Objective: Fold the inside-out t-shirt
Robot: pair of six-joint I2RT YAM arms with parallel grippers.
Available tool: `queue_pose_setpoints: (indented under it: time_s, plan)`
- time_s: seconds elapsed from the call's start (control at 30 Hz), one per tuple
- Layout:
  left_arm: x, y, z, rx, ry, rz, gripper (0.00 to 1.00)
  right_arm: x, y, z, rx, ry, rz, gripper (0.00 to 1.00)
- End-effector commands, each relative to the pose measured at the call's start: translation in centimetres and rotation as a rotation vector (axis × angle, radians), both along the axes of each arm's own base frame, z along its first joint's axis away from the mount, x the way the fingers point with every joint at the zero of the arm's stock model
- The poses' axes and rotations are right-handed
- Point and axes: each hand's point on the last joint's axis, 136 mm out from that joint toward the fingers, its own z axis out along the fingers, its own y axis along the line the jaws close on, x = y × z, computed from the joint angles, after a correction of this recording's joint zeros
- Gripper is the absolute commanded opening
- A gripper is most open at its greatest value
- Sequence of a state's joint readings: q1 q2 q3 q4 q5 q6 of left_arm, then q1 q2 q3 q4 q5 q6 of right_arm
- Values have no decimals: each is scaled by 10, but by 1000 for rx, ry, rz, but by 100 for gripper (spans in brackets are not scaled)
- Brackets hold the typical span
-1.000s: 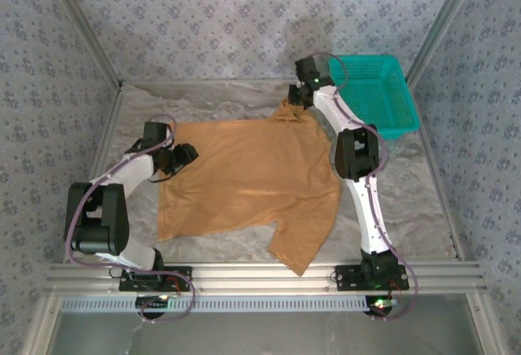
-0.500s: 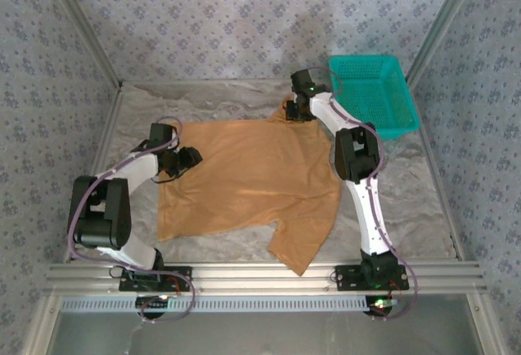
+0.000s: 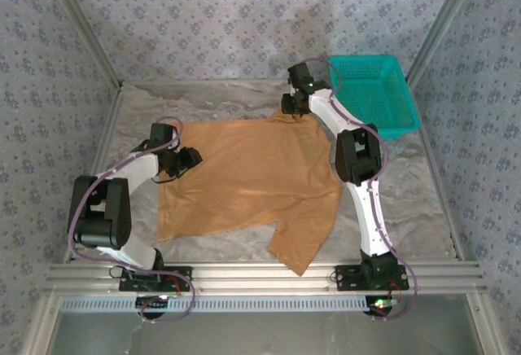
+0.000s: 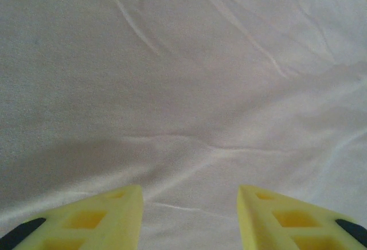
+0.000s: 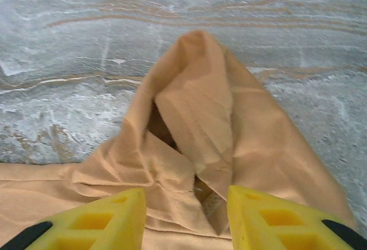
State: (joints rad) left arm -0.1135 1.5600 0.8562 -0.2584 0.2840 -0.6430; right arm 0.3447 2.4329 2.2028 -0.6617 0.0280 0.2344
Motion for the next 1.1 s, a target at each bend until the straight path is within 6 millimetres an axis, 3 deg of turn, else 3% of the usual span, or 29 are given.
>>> queue_pose_setpoints:
  time_s: [0.0,0.33,0.43,0.6,0.63,0.7,0.87,0.97,1.07]
  plan:
    - [6,-5,5,-6,-16,-26,45,5,6,-7,7,6,31,42]
    - [6,-6,4,-6,-12,-29,43,4,7,-29,2,42,34,41]
    - [6,-6,3,-10,-9,-28,40,2,11,-30,-2,41,42,33]
    - [7,-7,3,-11,-12,-29,36,1,12,-24,-35,27,41,7]
    - [7,-6,3,-11,-12,-30,36,1,12,-21,-45,21,37,1]
    - [7,-6,4,-8,-13,-30,33,1,11,-10,-62,2,29,0]
    - [6,-6,-1,-5,-7,-30,28,14,22,41,2,-135,-12,0]
    - [5,-6,-5,-8,0,-29,28,42,34,78,120,-294,-48,0]
    - [3,-6,-6,-11,1,-22,27,71,49,90,217,-393,-67,0]
